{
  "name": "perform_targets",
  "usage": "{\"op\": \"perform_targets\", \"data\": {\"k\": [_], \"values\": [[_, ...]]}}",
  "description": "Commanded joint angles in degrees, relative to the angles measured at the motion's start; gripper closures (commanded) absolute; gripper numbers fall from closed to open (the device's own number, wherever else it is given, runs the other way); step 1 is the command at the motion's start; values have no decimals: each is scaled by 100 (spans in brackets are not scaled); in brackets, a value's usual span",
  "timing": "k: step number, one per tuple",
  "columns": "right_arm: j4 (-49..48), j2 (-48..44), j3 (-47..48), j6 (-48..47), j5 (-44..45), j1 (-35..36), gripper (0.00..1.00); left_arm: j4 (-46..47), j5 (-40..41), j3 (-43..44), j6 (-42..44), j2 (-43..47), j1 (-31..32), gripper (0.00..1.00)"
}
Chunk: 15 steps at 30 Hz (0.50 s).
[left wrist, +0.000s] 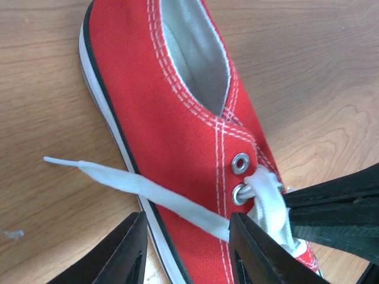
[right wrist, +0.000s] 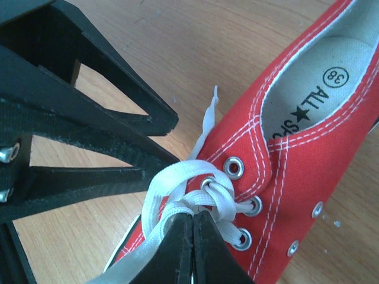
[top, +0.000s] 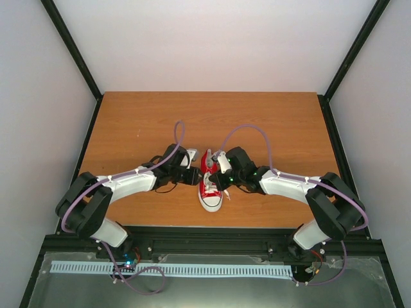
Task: Tie the shoes
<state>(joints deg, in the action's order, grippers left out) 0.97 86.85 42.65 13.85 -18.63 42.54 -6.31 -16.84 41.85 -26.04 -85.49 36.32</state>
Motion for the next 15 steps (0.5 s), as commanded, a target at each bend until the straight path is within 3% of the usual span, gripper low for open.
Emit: {"op": "perform_targets", "data": {"k": [1,15], "values": [[-249,-96,2,72,104,52,97,423,-193,146,150,-55,-37,59],[-290,43,-47,107,245,44,97,1283,-664,-474,-198,52,-46,60]]}}
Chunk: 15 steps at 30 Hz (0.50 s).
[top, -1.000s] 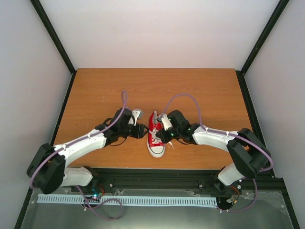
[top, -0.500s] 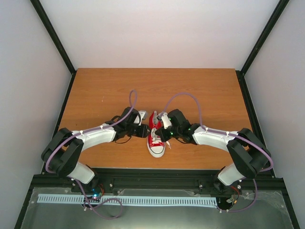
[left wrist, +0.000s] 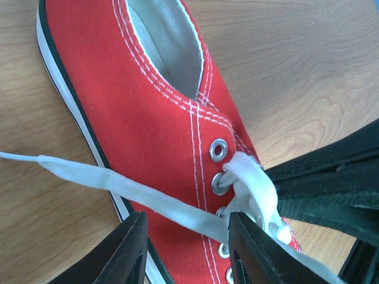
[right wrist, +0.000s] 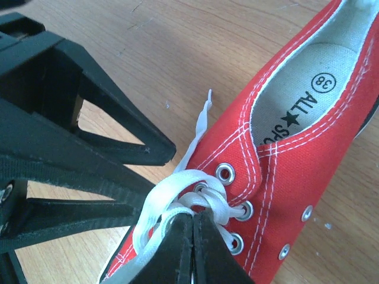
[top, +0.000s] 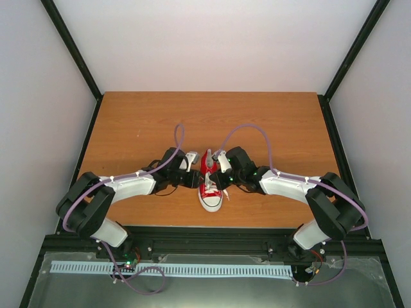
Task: Tie the shoes
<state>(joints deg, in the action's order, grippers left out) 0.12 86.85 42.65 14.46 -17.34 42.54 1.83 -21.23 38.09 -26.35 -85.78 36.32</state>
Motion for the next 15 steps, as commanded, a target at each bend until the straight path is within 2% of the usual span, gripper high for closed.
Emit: {"op": "perform_targets", "data": {"k": [1,15], "values": [[-205,49,-51,47,121,48,97,503,-219,-121,-203,99,-46,60],[-223,100,-60,43,99,43,97,930,-114,-519,-532,475,-46,61]]}}
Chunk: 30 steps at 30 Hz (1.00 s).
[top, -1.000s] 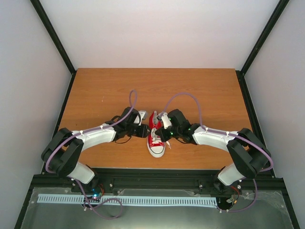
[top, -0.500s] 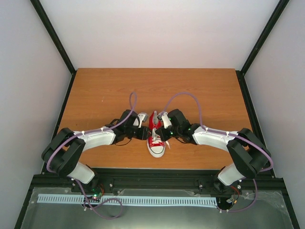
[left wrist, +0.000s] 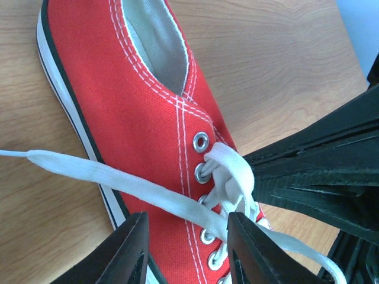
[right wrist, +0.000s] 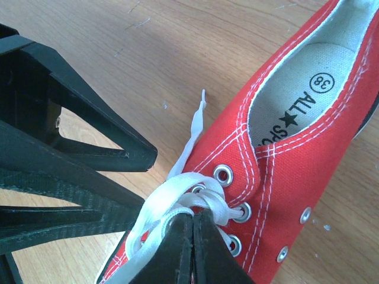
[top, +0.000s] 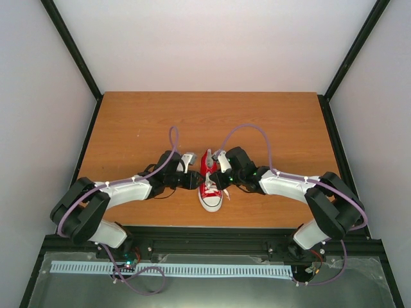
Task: Tie the shoes
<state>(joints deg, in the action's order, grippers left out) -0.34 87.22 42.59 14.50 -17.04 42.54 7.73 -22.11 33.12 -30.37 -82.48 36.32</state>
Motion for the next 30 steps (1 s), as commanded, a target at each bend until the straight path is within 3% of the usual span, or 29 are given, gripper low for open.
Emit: {"op": "perform_targets", "data": {"k": [1,23,30], "values": [[-177,67,-49,42,69,43,97,382,-61,-37,-147,137,-46,61],[-186,104,-21,21,-71,46,97,876,-518,-25,-304,-188,-47,57],[-166,37,-25,12,-89,43,97,956,-601,45,-320,-381,-46,63]]}}
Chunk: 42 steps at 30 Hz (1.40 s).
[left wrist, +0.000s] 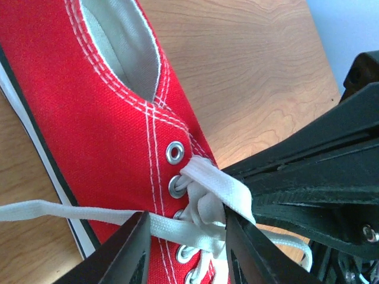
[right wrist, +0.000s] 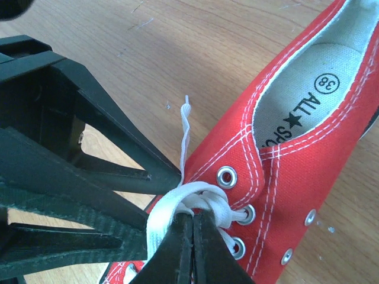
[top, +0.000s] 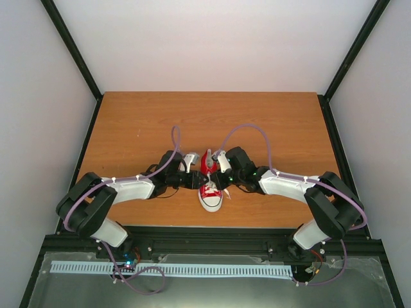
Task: Tie the shoes
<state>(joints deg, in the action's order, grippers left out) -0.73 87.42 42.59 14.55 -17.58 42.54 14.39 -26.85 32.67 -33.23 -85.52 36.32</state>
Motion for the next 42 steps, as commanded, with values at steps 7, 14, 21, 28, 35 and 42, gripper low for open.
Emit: {"op": "perform_targets", "data": {"k": [7,14,21,28,35,42], "values": [[-205,12,-48,21,-162,48,97,432,-207,93,-64,-120,-46,68],[-242,4,-71,1,-237,43,97,600,-362,69,-105,-114,-46,62],[-233,6,-53,-6,-271,46,97,711,-409,132,-153,-257,-46,62],[-260,-3,-66,-53,-379,43,97,824,-411,200,-196,-358,-46,73],[-286,-12,-83,-80,-400,44,97,811,-385,206,-208,-370,-46,88],[-335,-116,-162,-49,-242,43,97,687,-132,127,-253,-236,-46,99]]}}
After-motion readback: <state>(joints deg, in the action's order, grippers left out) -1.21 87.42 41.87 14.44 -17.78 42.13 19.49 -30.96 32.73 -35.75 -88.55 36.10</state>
